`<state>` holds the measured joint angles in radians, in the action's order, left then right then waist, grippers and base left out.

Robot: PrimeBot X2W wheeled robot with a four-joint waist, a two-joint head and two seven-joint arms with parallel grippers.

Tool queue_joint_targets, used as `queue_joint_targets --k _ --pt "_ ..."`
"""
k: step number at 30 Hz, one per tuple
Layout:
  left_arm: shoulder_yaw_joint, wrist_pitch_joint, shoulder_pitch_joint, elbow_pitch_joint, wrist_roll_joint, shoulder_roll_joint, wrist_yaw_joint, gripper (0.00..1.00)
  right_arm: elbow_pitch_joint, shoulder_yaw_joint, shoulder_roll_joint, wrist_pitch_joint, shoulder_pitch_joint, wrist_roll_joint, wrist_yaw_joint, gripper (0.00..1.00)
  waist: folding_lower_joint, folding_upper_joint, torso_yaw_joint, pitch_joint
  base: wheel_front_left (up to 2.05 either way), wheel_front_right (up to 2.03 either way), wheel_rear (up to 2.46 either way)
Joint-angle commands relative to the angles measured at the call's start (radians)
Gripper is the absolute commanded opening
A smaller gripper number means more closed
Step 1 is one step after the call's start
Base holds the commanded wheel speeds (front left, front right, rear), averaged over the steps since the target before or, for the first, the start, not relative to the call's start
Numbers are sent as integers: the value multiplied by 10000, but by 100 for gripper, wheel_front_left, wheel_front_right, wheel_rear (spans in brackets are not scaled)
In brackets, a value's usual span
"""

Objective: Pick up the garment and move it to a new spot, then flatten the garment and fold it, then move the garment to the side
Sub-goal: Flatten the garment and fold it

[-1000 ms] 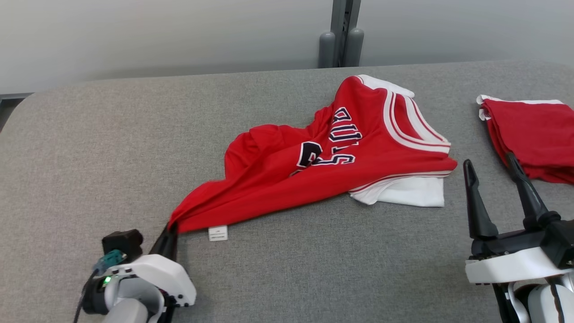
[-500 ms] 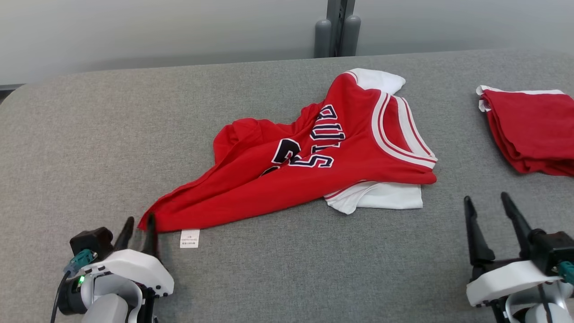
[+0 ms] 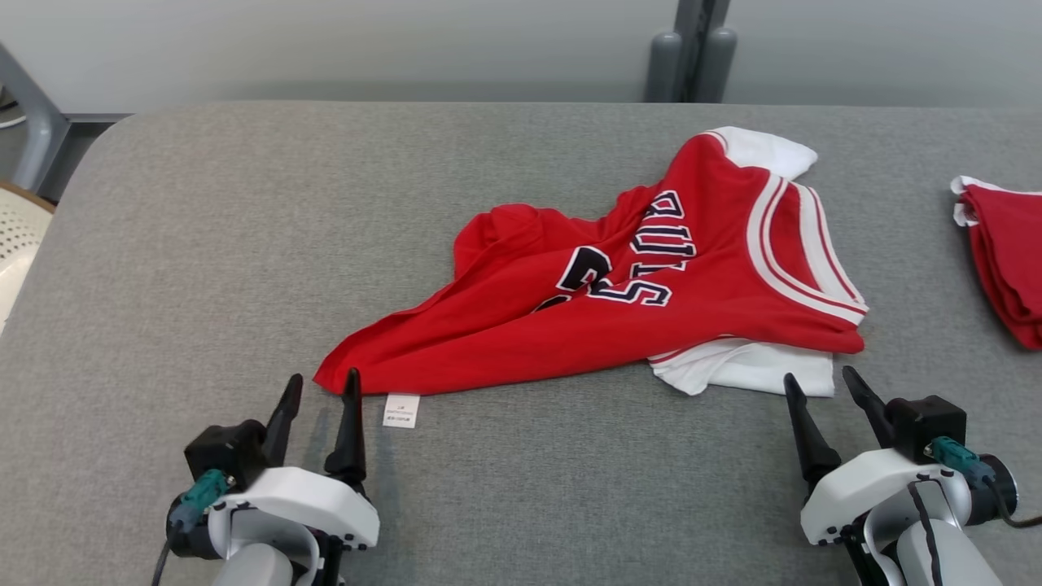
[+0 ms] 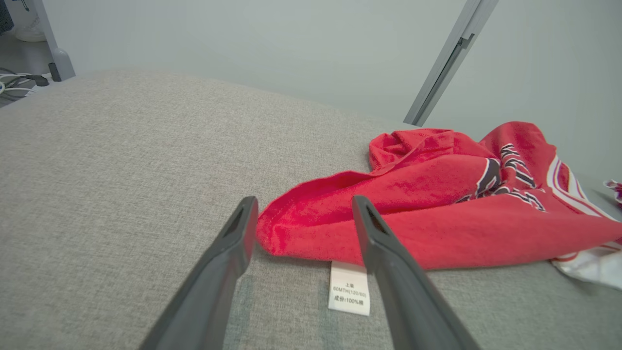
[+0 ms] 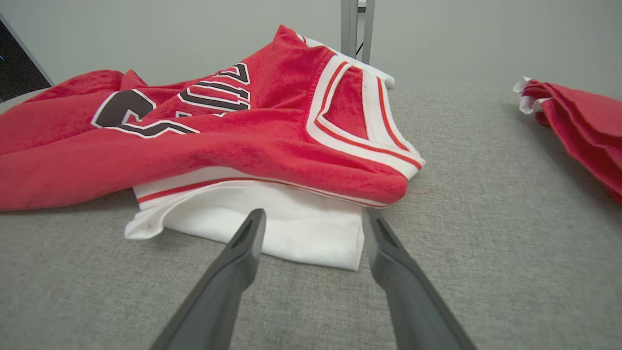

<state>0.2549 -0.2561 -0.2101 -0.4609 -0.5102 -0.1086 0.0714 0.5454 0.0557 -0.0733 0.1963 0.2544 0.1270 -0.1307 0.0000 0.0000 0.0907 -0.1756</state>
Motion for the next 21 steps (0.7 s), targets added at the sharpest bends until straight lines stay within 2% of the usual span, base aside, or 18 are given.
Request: queue_joint_targets --k 1,8,13,14,16,17,18,21 --pt "35 -45 118 144 72 -5 -9 100 158 -77 -70 58 150 7 -1 100 0 0 163 -2 0 0 0" --pt "402 -32 582 988 196 109 174 100 1345 -512 -33 -109 531 -133 -1 100 0 0 491 -23 0 0 0" --pt "413 41 764 1424 222 34 311 100 1689 -443 32 -35 674 65 1 100 0 0 551 -39 0 0 0" --pt "409 61 794 1485 213 23 347 100 1731 -396 39 -23 699 121 -1 96 0 0 547 -40 0 0 0" --pt "399 95 817 1589 191 4 379 100 1790 -295 58 -7 775 209 -1 80 0 0 526 -36 0 0 0" --pt "394 114 829 1646 183 -9 402 100 1832 -252 63 -20 798 255 -1 62 0 0 516 -34 0 0 0" --pt "393 126 850 1689 175 -20 426 100 1855 -183 75 -1 829 346 -1 50 0 0 509 -31 0 0 0" --pt "390 136 904 1783 155 -64 463 100 1916 2 74 70 910 578 -1 42 0 0 469 -21 0 0 0"
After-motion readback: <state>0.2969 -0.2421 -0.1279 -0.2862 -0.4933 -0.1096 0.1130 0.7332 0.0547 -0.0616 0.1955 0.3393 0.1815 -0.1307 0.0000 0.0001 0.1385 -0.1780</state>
